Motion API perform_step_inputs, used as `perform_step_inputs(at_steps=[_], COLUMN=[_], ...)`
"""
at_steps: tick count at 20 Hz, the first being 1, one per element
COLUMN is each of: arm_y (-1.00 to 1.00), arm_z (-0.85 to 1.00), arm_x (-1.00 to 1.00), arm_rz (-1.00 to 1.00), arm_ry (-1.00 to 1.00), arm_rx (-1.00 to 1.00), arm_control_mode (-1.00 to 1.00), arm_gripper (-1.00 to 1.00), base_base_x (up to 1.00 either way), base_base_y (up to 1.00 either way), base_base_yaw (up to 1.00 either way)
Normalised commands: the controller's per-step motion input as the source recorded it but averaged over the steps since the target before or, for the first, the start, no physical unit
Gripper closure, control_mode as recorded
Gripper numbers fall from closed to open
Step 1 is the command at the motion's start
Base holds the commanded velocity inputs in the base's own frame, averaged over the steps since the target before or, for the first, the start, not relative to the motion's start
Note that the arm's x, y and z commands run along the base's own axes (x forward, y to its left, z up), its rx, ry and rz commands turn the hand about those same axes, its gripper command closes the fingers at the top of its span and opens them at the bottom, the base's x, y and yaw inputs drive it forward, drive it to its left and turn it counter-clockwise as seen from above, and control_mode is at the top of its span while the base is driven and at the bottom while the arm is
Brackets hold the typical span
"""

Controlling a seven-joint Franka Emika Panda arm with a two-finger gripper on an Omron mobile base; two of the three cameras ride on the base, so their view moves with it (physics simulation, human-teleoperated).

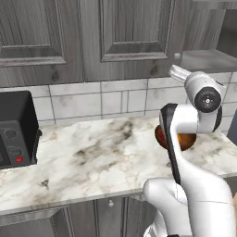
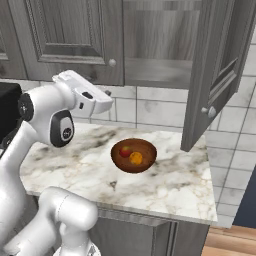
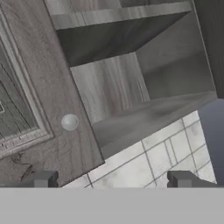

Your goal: Open the cabinet. Pick the mango and orange from the cabinet and place them into the bowl. Then close the cabinet.

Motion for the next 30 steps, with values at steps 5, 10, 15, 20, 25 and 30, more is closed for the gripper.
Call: perform_step_inputs(at_steps=[5,10,15,20,25,30], arm_y=[0.00,0.00,0.00,0.00,-0.03,-0.16], arm_z=[0.63,0.06,-0.35,-0.06,0.00,-0.24], arm_x=[-0.89,-0.81,-0.48,-0.06,-0.73,-0.78], arm_rz=[-0.11,-0.06,-0.02,0.00,0.00,0.00], arm_ry=[0.20,0.19,0.22,0.02,0.00,0.00], arm_rx=[0.18,0.06,0.00,0.00,0.00,-0.04], arm_control_mode=[-1.00,-1.00,-1.00,-1.00,-1.00,-1.00], arm_gripper=[-1.00,-1.00,-1.00,-1.00,-1.00,-1.00], base_base_x=[0.00,0.00,0.00,0.00,0.00,0.00], base_base_y=[0.00,0.00,0.00,0.00,0.00,0.00], base_base_yaw=[0.00,0.00,0.00,0.00,0.00,0.00])
